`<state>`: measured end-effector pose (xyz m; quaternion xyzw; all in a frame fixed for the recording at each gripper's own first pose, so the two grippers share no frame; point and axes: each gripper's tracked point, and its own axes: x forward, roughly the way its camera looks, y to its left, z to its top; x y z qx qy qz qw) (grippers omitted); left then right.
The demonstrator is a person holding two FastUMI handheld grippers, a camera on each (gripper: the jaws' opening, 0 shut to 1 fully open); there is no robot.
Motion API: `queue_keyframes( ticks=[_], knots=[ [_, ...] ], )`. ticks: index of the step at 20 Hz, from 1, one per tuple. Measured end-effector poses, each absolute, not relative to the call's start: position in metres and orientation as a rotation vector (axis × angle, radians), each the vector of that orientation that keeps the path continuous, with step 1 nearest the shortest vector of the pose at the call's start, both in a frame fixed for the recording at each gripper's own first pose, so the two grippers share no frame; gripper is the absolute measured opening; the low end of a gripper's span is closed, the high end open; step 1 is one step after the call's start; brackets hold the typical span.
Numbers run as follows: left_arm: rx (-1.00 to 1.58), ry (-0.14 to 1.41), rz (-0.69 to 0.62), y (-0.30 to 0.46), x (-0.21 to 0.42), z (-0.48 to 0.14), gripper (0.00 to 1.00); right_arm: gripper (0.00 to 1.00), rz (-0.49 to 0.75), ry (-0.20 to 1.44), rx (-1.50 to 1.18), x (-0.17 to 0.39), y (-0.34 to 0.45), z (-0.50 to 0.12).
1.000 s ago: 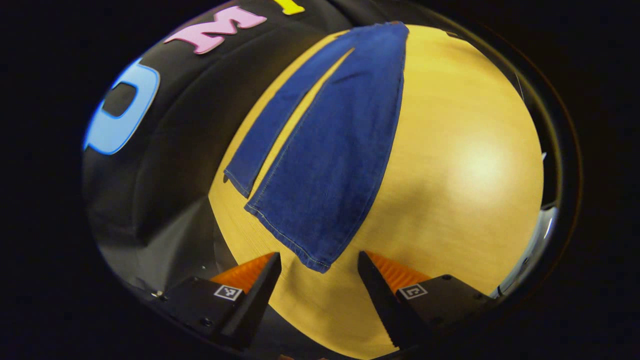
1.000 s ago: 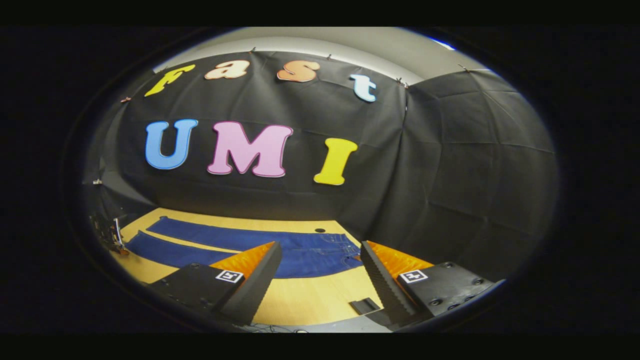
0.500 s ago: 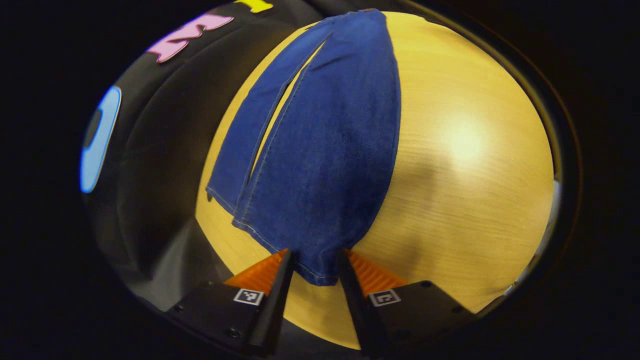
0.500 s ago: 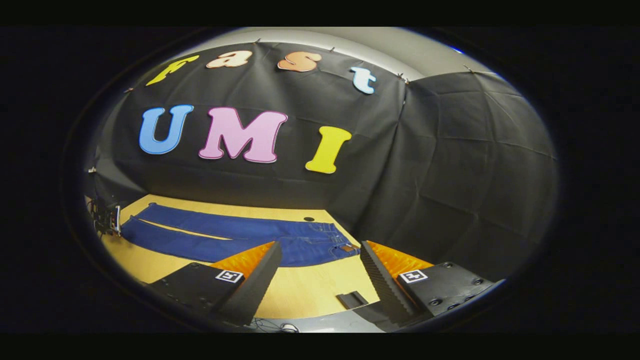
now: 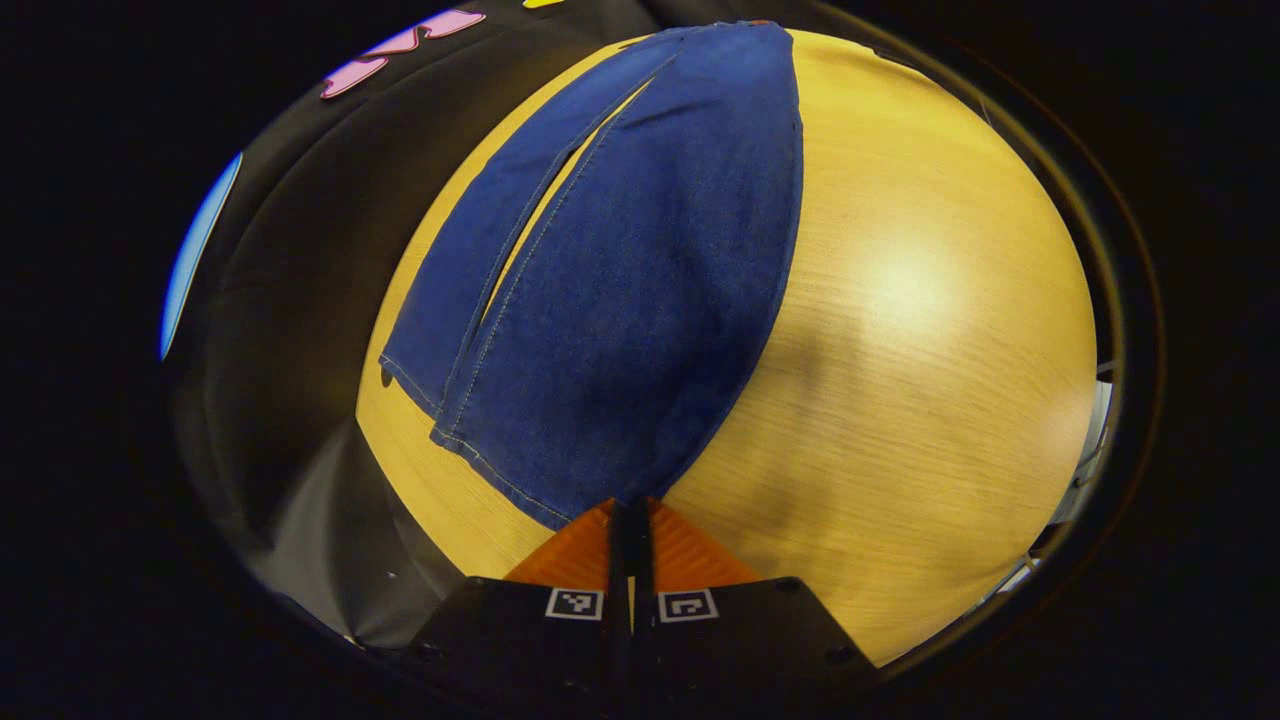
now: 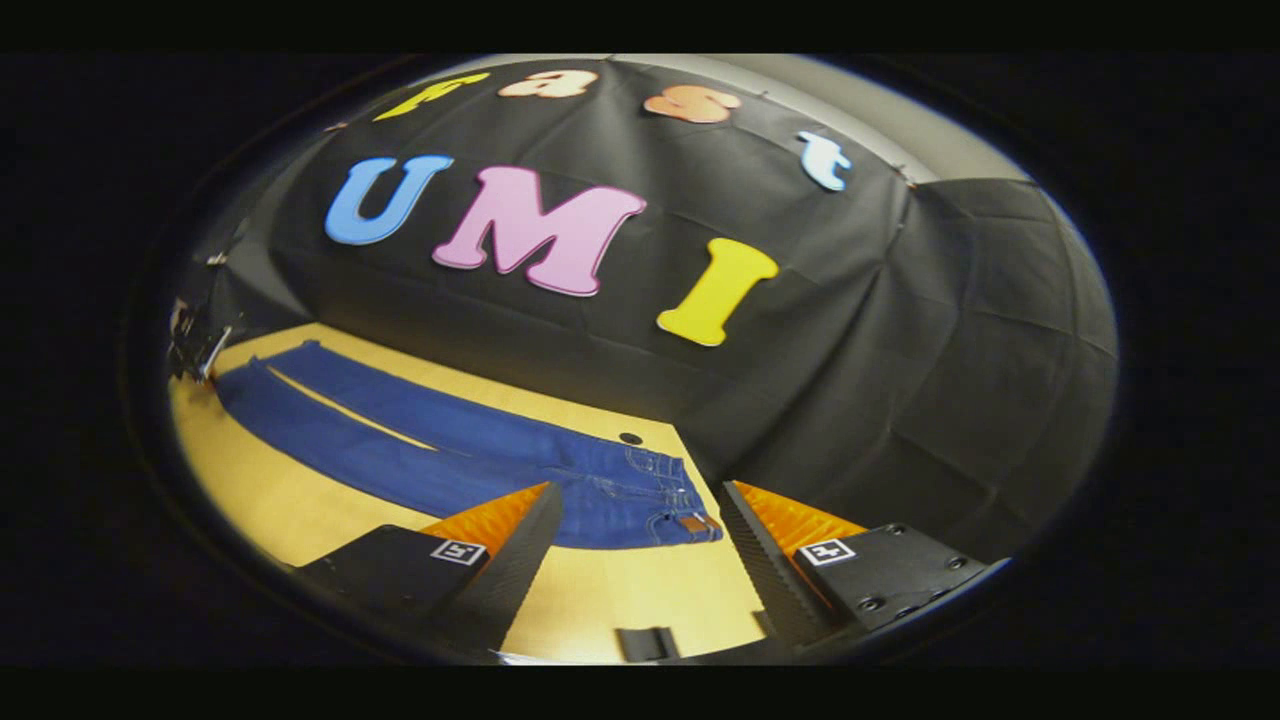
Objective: Grasp the waist and the cuffs of the jeans and fold them to make the two legs overlap; first hold the waist and fold one-third of the jeans toward the cuffs, then hold the cuffs and fold the remaining one-third in the same direction to finish folding.
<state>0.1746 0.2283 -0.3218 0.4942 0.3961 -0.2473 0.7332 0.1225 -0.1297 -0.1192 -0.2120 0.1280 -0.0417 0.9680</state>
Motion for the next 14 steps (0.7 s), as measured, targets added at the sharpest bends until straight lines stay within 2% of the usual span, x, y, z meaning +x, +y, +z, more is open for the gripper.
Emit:
queue_keyframes(
  ticks=[6,9,11,12,14],
  knots=[
    [1.048,0.899,-0.511,0.225,0.175,-0.323,0.06,0.97,0.072,0.394,-0.749,0.192,-0.224,-0.17],
    [1.05,0.914,-0.505,0.225,0.176,-0.322,0.06,0.96,0.216,0.525,-0.969,0.21,-0.266,-0.212],
    [1.039,0.929,-0.488,0.225,0.176,-0.323,0.06,0.99,0.33,0.607,-1.085,0.214,-0.283,-0.244],
    [1.038,0.932,-0.481,0.224,0.176,-0.323,0.06,0.95,0.384,0.656,-1.125,0.211,-0.291,-0.262],
    [1.034,0.93,-0.462,0.224,0.177,-0.323,0.06,0.96,0.479,0.699,-1.198,0.208,-0.297,-0.289]
  ],
)
